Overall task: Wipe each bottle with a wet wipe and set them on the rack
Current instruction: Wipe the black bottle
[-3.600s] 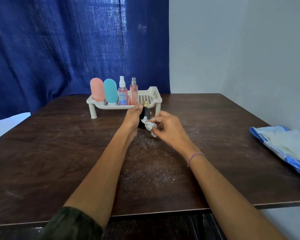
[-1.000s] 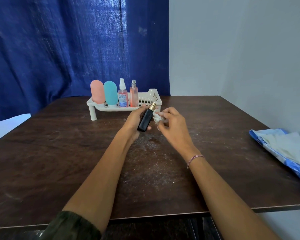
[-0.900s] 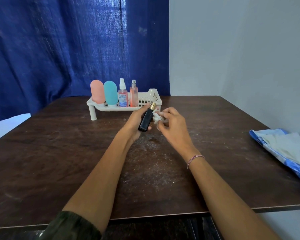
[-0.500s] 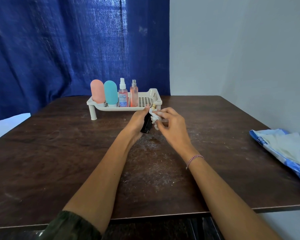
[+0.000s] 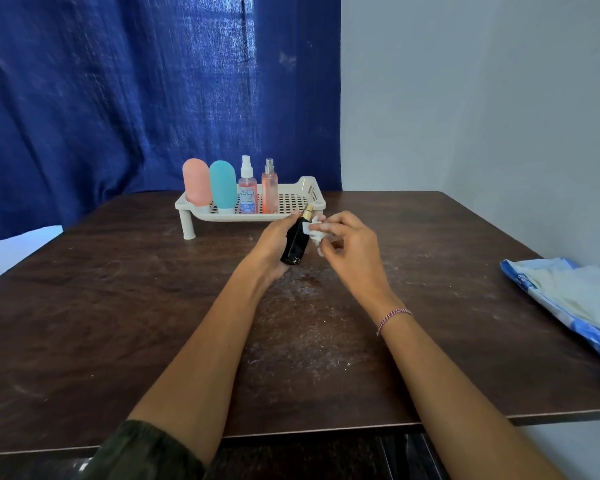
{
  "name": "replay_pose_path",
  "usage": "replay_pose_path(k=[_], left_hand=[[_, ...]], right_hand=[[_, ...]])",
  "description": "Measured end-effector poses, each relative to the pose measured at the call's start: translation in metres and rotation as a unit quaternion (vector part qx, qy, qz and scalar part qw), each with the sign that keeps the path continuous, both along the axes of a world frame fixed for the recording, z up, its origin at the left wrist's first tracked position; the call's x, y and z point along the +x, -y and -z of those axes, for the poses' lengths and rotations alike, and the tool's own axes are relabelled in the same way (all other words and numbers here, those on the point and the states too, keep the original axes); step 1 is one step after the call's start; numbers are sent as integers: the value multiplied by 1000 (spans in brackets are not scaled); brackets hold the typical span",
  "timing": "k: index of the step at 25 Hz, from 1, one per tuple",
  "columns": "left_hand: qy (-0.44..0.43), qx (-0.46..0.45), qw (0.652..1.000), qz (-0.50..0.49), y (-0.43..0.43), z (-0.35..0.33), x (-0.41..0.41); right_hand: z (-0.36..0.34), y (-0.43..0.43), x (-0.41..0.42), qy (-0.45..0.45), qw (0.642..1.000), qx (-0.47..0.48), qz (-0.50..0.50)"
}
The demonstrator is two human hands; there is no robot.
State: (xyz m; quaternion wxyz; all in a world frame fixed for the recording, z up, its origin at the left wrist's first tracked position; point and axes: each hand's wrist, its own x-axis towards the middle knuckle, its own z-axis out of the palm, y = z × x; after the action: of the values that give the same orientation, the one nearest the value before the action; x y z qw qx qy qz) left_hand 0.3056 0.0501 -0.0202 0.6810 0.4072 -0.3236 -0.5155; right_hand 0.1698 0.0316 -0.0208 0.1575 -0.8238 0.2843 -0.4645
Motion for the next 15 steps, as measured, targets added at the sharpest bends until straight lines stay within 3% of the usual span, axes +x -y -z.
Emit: replay_pose_path(k=[2,7,11,15], left_hand=[[14,6,1000,8,-1,0,-1],[10,-6,1000,16,-6,-2,-2],[12,5,999,30,-6,-3,-6],[14,-6,999,35,-6,-1,-10]], right_hand=[[0,1,-1,10,1000,0,15],[2,-3,0,-39,993,-107,24],[-1,-2,-3,58,989,-115,71],[1,-4,-1,44,987,-137,78]])
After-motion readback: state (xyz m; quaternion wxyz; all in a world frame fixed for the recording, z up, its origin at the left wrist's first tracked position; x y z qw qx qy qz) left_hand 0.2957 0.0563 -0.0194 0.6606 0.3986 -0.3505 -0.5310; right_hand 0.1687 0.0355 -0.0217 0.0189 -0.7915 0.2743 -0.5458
